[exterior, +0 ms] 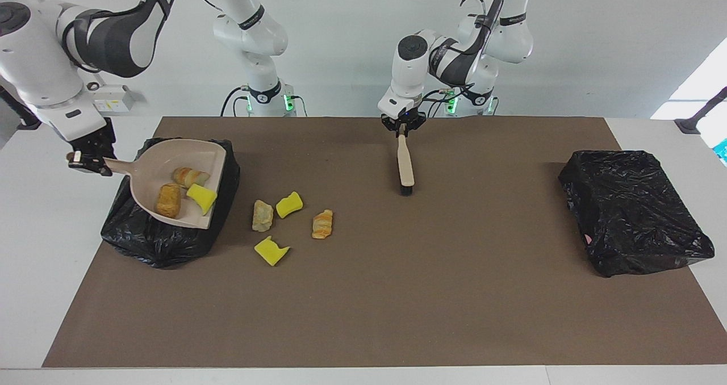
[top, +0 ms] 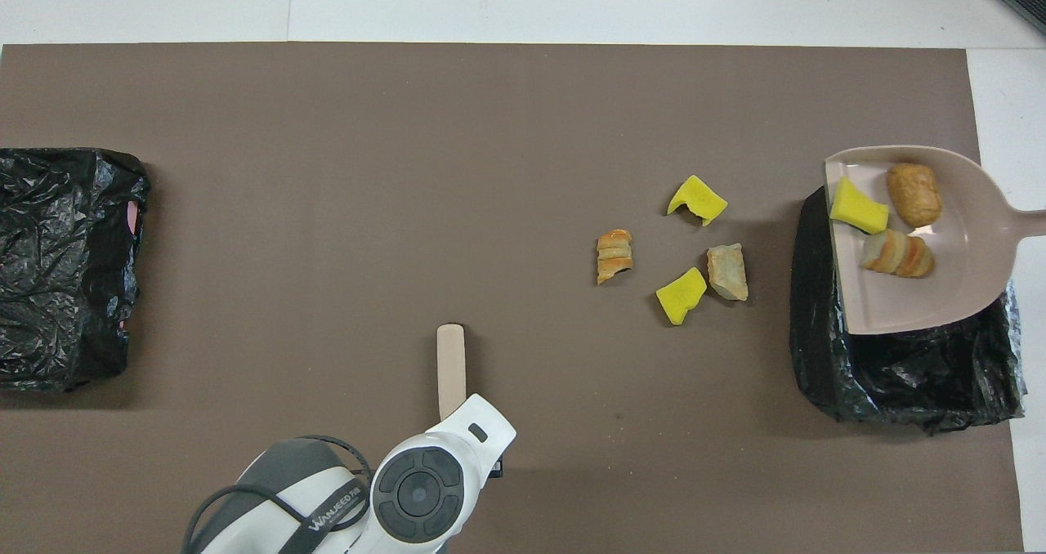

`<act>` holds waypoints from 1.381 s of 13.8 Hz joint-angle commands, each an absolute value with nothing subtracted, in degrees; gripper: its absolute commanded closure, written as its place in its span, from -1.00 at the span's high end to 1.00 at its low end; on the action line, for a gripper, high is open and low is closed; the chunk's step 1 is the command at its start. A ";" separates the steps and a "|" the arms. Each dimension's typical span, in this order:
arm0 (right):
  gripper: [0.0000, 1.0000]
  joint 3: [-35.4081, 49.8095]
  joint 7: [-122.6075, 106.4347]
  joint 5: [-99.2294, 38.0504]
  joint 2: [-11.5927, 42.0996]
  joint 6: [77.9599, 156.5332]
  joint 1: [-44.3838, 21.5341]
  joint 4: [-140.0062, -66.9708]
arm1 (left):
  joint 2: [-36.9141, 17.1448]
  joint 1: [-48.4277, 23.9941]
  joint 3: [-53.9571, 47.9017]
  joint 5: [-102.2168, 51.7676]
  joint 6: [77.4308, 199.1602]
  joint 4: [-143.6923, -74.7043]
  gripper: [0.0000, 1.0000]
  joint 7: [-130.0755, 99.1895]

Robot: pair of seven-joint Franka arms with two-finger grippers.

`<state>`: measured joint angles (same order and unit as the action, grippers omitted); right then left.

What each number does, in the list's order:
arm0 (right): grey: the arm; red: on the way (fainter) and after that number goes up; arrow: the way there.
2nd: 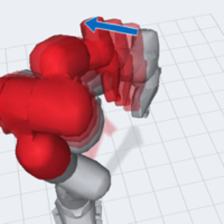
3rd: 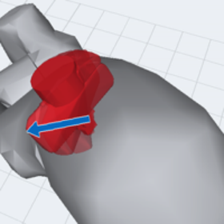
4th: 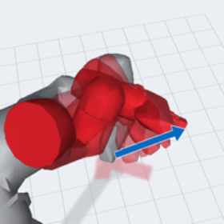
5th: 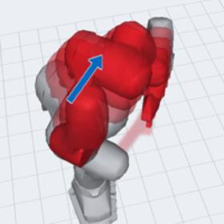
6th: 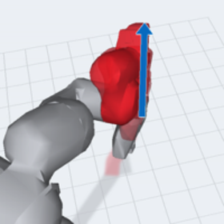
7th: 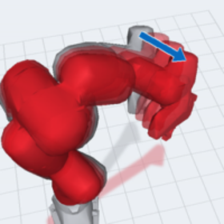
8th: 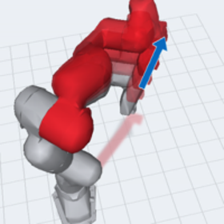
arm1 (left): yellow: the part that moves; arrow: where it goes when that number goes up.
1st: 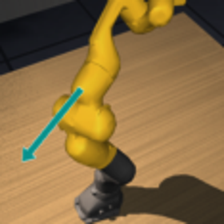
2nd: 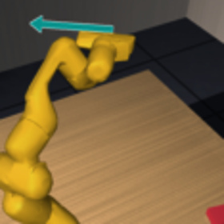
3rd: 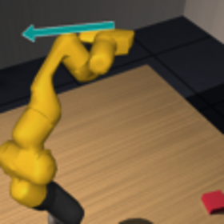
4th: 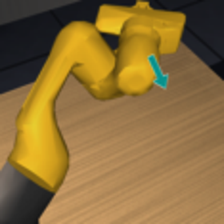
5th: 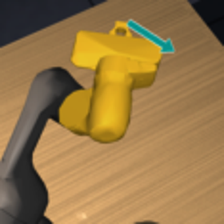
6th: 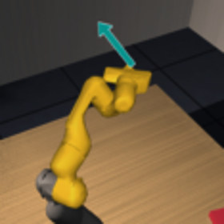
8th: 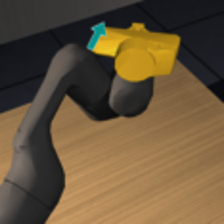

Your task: Sweep and dump trash in bin

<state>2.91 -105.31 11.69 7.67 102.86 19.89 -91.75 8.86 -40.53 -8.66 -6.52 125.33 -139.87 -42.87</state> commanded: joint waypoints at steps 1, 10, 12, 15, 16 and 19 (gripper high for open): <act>-1.00 3.69 -106.00 16.69 4.93 105.29 21.96 -95.17 | 9.58 -41.66 -7.82 -8.17 127.00 -141.24 -1.00 -43.68; -1.00 3.69 -89.75 34.01 -7.90 114.52 22.24 -116.97 | 7.12 -35.01 -7.38 -9.40 126.39 -138.26 1.00 -42.37; -1.00 3.78 -89.39 36.19 -7.56 114.96 22.15 -116.55 | 6.51 -30.96 -7.38 -9.05 126.47 -135.72 1.00 -41.40; -1.00 3.69 -88.07 36.56 -5.02 116.28 22.94 -112.69 | 3.79 -24.28 -7.29 -8.70 126.39 -130.97 1.00 -38.16; -1.00 3.78 -88.07 37.35 -4.40 116.45 22.85 -111.46 | 3.43 -22.00 -7.29 -8.61 126.30 -130.00 1.00 -36.40; -1.00 4.39 -88.51 43.92 -3.08 117.16 21.71 -109.25 | 3.69 -16.19 -7.21 -5.81 124.55 -129.73 1.00 -29.82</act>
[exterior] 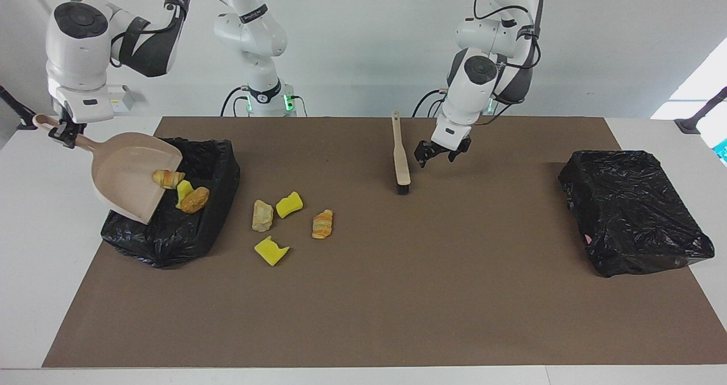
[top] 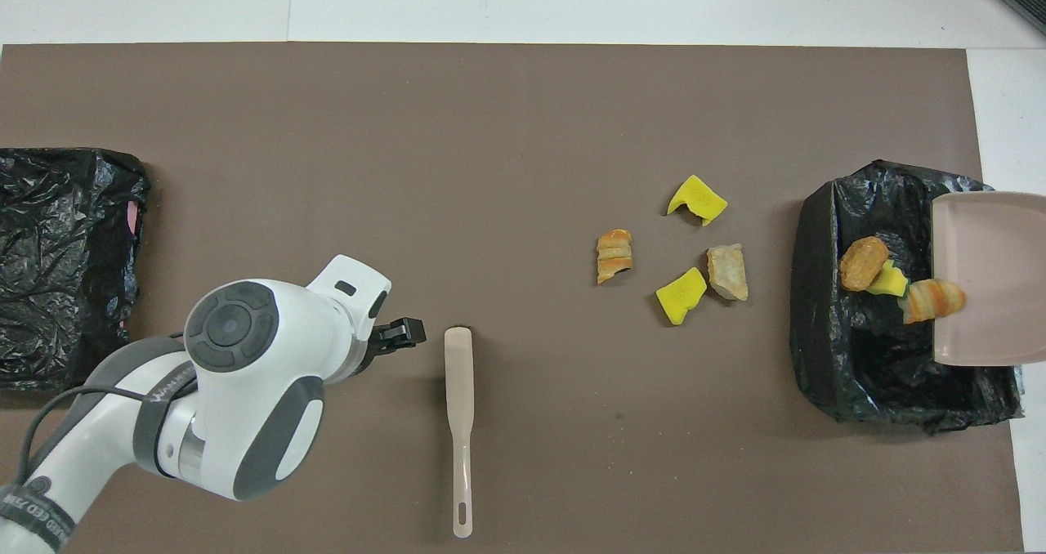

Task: Sweep and dump trash in bin
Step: 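Tip the dustpan over the bin with the right gripper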

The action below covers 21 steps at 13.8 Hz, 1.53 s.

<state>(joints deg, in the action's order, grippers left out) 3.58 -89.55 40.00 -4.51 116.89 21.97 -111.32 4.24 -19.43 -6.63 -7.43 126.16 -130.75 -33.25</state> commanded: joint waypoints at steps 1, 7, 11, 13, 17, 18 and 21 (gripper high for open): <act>-1.00 4.48 -88.51 44.29 -2.99 117.25 21.01 -108.90 | 3.95 -13.82 -7.29 -5.63 123.32 -129.73 1.00 -26.40; -1.00 5.09 -87.80 39.15 -1.76 116.72 18.72 -103.02 | 7.11 0.42 -7.21 -5.62 117.25 -129.73 1.00 -3.99; -1.00 5.10 -81.32 29.11 -1.76 115.41 18.81 -102.57 | 7.91 4.48 -7.12 -5.54 112.53 -123.61 1.00 1.67; -1.00 5.18 -76.49 24.28 -2.02 112.69 18.72 -102.74 | 7.47 5.36 -7.12 -4.58 104.72 -115.79 1.00 1.84; -1.00 9.39 -59.89 19.61 -2.55 106.71 18.63 -103.10 | 8.17 6.85 -6.95 -4.31 94.05 -104.96 1.00 1.85; -1.00 10.45 -56.03 18.29 -2.64 105.48 18.63 -103.10 | 8.17 6.86 -6.77 -4.31 92.74 -102.85 1.00 1.76; -1.00 15.01 -41.54 14.25 -3.08 101.61 18.63 -103.18 | 8.17 7.29 -6.59 -4.31 89.22 -98.01 1.00 1.76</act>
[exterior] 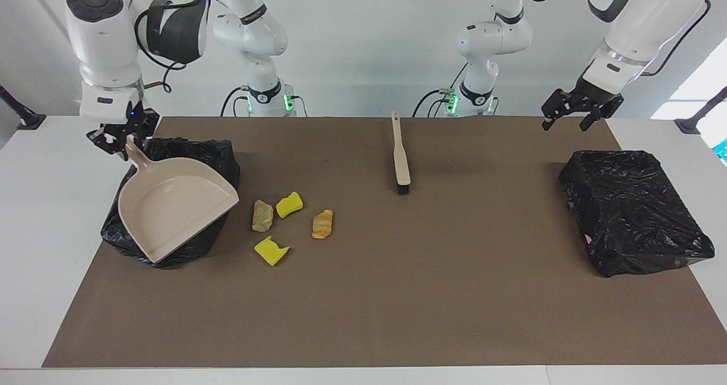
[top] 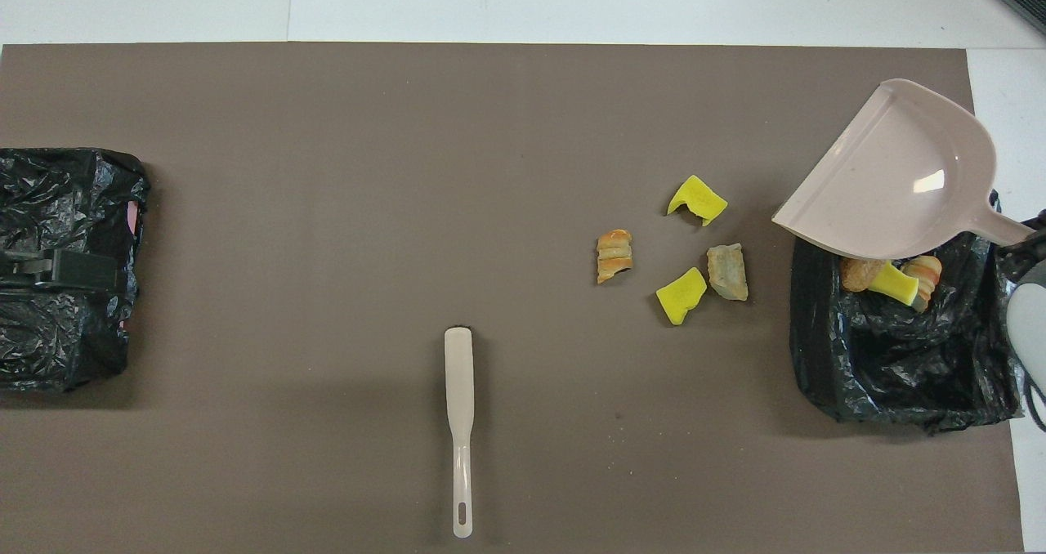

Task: Sweep and dump trash in bin
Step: 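Tip the dustpan over the bin with the right gripper, then bring the dustpan back and lower it onto the table with the right gripper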

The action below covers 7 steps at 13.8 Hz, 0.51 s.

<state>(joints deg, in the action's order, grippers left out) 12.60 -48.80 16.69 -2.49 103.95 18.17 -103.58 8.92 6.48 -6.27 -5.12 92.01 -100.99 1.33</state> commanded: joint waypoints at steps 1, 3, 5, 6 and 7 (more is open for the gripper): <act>-1.00 16.42 -36.00 12.93 -3.08 101.43 18.63 -103.36 | 8.43 7.21 -6.16 -4.31 89.21 -97.82 1.00 1.76; -1.00 17.84 -25.02 10.82 -2.55 101.60 16.02 -103.45 | 9.92 7.21 -6.33 -4.31 89.65 -98.00 1.00 1.32; -1.00 17.93 -14.20 10.37 -1.24 102.82 11.54 -103.36 | 9.93 7.03 -6.50 -4.31 89.38 -98.00 1.00 1.32; -1.00 17.84 -8.32 8.20 0.42 103.62 8.64 -102.84 | 9.93 6.86 -6.50 -4.31 89.38 -98.00 1.00 1.32; -1.00 17.93 -3.39 6.09 1.40 105.19 6.70 -102.75 | 10.02 6.77 -6.50 -4.39 89.38 -98.00 1.00 1.32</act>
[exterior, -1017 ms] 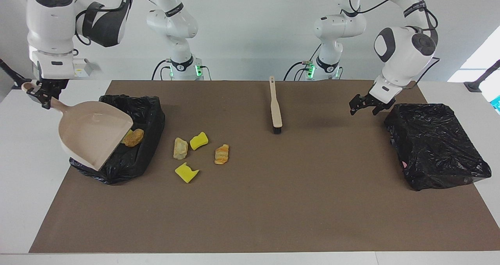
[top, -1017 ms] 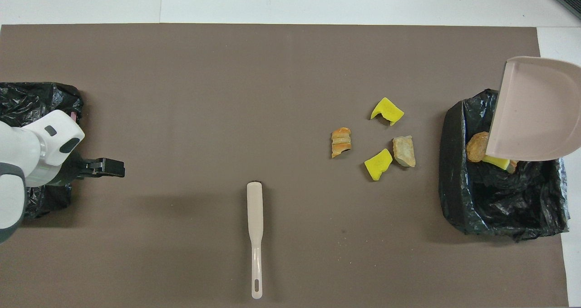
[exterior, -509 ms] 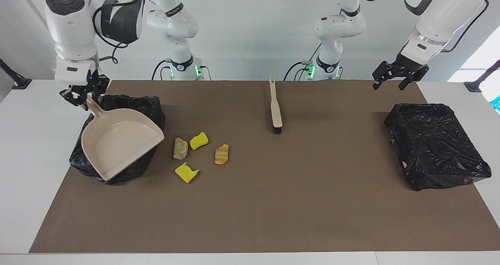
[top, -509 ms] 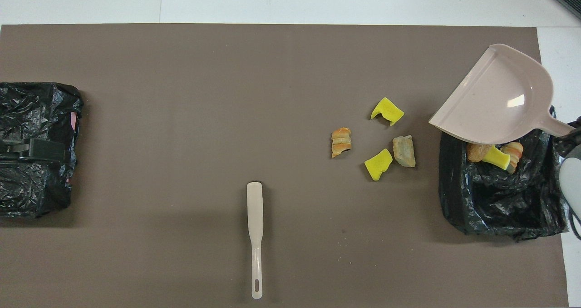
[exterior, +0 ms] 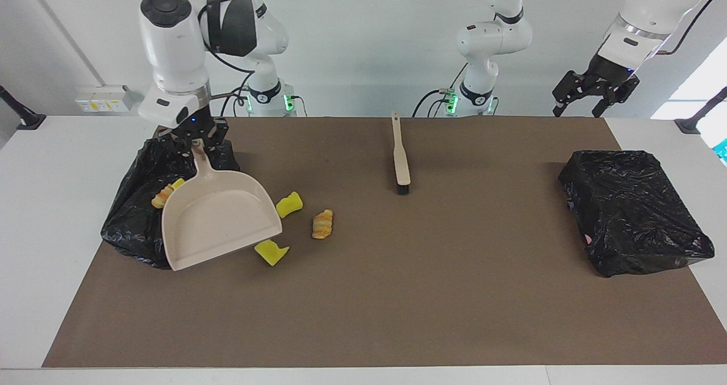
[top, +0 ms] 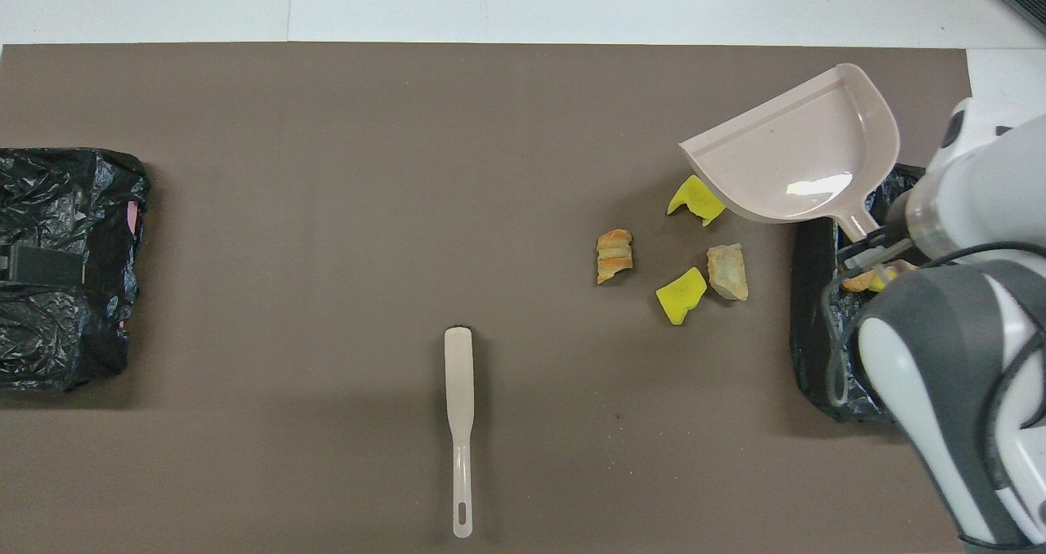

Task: Sweep and dump trash in bin
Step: 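Bring the dustpan back and lower it onto the table with the right gripper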

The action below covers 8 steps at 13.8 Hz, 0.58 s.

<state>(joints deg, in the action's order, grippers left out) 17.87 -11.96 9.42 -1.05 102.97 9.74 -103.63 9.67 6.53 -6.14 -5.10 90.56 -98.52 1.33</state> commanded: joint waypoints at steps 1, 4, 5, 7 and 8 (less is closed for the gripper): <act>-1.00 17.93 0.49 5.46 2.19 106.68 4.42 -102.57 | 10.02 6.77 -6.42 -4.31 89.38 -98.00 1.00 1.32; -1.00 17.93 10.60 6.06 6.32 110.38 -2.36 -102.39 | 10.02 7.12 -6.42 -4.31 89.38 -98.00 1.00 1.32; -1.00 17.93 12.11 6.33 7.72 111.87 -4.37 -101.61 | 9.93 7.12 -6.42 -4.39 89.38 -98.00 1.00 1.32; -1.00 17.84 14.31 6.06 11.41 112.41 -7.37 -96.62 | 9.93 7.12 -6.42 -4.31 89.38 -98.00 1.00 1.32; -1.00 17.84 15.54 6.59 13.17 112.33 -8.17 -94.50 | 10.02 7.12 -6.42 -4.31 89.38 -98.00 1.00 1.32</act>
<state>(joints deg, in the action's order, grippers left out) 18.17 13.61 6.95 9.25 112.87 -6.94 -100.57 9.74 6.53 -6.09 -5.10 90.43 -98.52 1.33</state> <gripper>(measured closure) 0.670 0.000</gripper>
